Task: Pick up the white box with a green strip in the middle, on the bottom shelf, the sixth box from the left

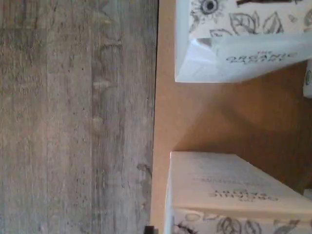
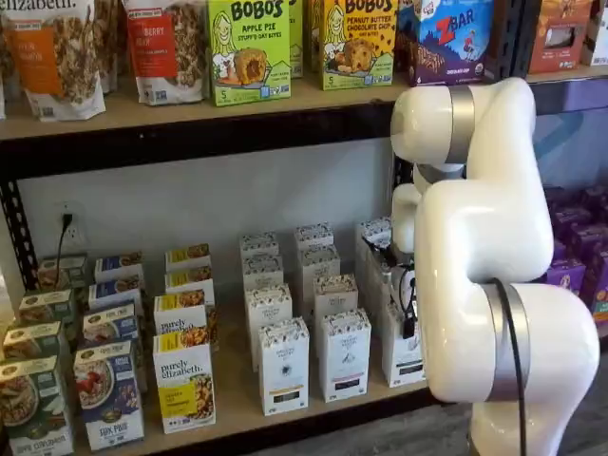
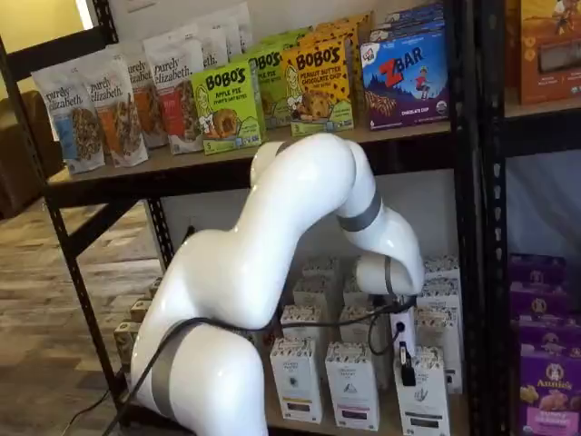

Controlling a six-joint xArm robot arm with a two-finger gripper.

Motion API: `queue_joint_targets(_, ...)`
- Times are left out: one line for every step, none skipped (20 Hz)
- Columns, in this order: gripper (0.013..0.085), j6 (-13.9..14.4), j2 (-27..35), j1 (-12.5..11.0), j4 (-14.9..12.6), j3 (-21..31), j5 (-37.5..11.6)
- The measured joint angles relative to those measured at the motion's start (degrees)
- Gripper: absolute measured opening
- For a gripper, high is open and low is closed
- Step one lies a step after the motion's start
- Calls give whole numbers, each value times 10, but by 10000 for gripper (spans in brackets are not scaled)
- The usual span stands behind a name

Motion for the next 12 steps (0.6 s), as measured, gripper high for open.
queue_joint_targets(610, 2, 0, 0, -2, 0, 0)
queue_joint_targets(610, 3, -1, 0, -3, 1, 1)
queue_joint_targets(570, 4, -2, 0, -4, 2, 1)
queue_joint_targets(530, 5, -3, 0, -5, 4, 1)
queue_joint_targets(530, 6, -4, 0, -7, 6, 0)
queue_joint_targets(490, 8, -5, 0, -9, 8, -2)
queue_joint_targets(490, 9, -7, -1, -10, 12, -5)
queue_joint_targets(490, 9, -10, -1, -11, 18, -10)
queue_joint_targets(490, 13, -14, -2, -16, 26, -18)
queue_joint_targets(490, 17, -17, -3, -22, 33, -22)
queue_joint_targets(490, 23, -23, -4, -29, 43, -27)
queue_joint_targets(490, 25, -29, -4, -31, 52, -30)
